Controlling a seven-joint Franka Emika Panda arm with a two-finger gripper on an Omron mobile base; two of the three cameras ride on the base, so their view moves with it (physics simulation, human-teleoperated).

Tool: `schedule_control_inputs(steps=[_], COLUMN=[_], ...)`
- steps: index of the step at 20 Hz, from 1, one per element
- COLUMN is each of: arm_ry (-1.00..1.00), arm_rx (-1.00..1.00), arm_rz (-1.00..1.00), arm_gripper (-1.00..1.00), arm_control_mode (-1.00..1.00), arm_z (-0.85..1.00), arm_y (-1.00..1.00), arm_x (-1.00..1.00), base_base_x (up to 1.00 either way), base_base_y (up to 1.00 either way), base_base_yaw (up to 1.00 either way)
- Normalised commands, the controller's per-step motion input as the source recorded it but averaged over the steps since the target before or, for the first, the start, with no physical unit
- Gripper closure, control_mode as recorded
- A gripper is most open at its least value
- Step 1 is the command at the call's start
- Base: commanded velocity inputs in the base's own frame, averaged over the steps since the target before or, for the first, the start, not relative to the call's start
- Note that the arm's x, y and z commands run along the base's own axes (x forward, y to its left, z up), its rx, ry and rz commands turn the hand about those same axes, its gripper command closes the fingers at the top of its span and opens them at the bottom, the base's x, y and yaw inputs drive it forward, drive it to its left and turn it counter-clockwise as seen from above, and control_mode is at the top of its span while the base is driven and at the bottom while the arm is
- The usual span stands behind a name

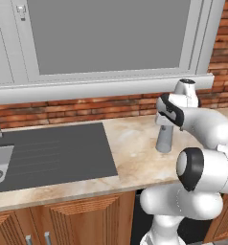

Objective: Place the pitcher and cup on the dining counter for serving.

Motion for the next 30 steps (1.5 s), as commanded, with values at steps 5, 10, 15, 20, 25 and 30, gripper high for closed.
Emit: schedule_control_inputs(steps=[5, 10, 15, 20, 25, 30], arm_ry=[-0.03, -0.02, -0.01, -0.01, -0.03, -0.07], arm_rx=[0.00, 0.00, 0.00, 0.00, 0.00, 0.00], arm_rz=[0.00, 0.00, 0.00, 0.00, 0.00, 0.00], arm_gripper=[-1.00, -1.00, -1.00, -1.00, -1.00, 1.00], arm_control_mode=[-1.00, -1.00, -1.00, -1.00, -1.00, -1.00], arm_z=[-0.10, -0.16, -0.19, -0.16, -0.21, -0.31], arm_y=[0.00, 0.00, 0.00, 0.00, 0.00, 0.00], arm_x=[0.21, 0.23, 0.23, 0.22, 0.09, 0.00], base_base_x=[0.00, 0.00, 0.00, 0.00, 0.00, 0.00], base_base_y=[0.00, 0.00, 0.00, 0.00, 0.00, 0.00], base_base_yaw=[0.00, 0.00, 0.00, 0.00, 0.00, 0.00])
